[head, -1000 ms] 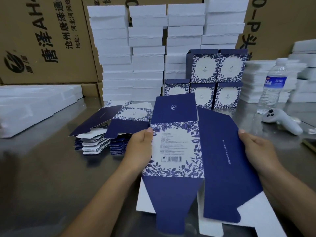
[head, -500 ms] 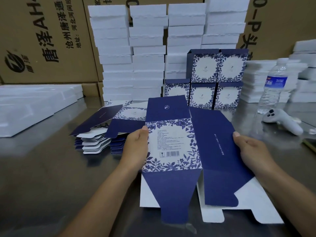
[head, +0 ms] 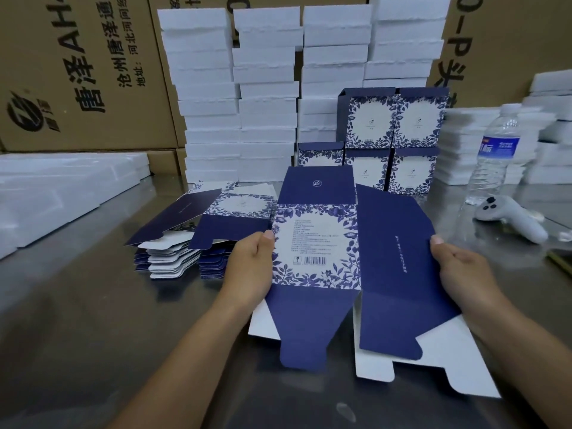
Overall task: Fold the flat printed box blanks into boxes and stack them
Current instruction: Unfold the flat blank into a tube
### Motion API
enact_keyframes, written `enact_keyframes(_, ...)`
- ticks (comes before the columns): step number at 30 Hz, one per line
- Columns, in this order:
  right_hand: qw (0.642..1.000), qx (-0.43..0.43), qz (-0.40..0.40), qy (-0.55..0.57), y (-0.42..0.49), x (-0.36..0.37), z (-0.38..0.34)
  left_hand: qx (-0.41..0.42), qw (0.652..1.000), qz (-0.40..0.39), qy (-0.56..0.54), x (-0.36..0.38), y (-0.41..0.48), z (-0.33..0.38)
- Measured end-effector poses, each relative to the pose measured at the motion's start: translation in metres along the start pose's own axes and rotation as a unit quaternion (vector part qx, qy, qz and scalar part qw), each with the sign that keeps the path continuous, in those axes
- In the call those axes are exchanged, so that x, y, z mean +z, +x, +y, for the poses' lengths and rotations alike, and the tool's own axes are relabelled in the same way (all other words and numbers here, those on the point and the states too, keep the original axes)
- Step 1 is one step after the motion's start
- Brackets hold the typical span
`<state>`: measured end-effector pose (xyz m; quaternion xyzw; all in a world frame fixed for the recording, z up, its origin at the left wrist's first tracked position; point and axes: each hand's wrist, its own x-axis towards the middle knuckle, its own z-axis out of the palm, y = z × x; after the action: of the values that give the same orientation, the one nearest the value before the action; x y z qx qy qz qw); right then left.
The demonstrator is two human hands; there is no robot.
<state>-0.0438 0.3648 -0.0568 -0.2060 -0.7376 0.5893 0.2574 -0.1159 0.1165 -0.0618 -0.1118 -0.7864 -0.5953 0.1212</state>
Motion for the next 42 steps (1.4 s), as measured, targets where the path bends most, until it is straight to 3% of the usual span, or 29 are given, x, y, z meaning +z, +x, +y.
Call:
enact_keyframes(5, 0.997, 0.029, -0.036, 0.066, -0.004, 0.003, -0.002, 0.009, 0.999, 0.051, -0.002, -0.001, 0.001, 0.0)
enact_keyframes(11, 0.997, -0.006, -0.059, 0.046, -0.003, 0.008, -0.003, -0.019, 0.996, 0.091, -0.013, -0.004, 0.004, -0.003)
enact_keyframes(15, 0.999, -0.03, -0.036, 0.001, -0.002, 0.005, 0.0, -0.032, 0.996, 0.083, -0.017, -0.003, 0.001, 0.0)
enact_keyframes(20, 0.999, -0.045, -0.021, -0.022, 0.001, 0.003, 0.002, -0.083, 0.991, 0.027, -0.101, -0.002, -0.001, 0.005)
enact_keyframes(23, 0.999, -0.044, -0.005, -0.018, 0.001, 0.002, 0.002, -0.058, 0.996, 0.005, -0.07, -0.001, -0.001, 0.005)
enact_keyframes(29, 0.995, 0.013, -0.066, 0.075, -0.008, 0.005, -0.003, -0.029, 0.997, 0.056, -0.033, -0.004, 0.002, 0.003)
enact_keyframes(34, 0.993, 0.025, -0.1, 0.056, -0.012, 0.005, -0.007, -0.041, 0.995, 0.09, -0.027, -0.008, 0.005, 0.001)
enact_keyframes(42, 0.996, 0.012, -0.075, 0.046, -0.013, 0.003, -0.009, -0.086, 0.983, 0.034, -0.156, -0.005, 0.0, 0.007)
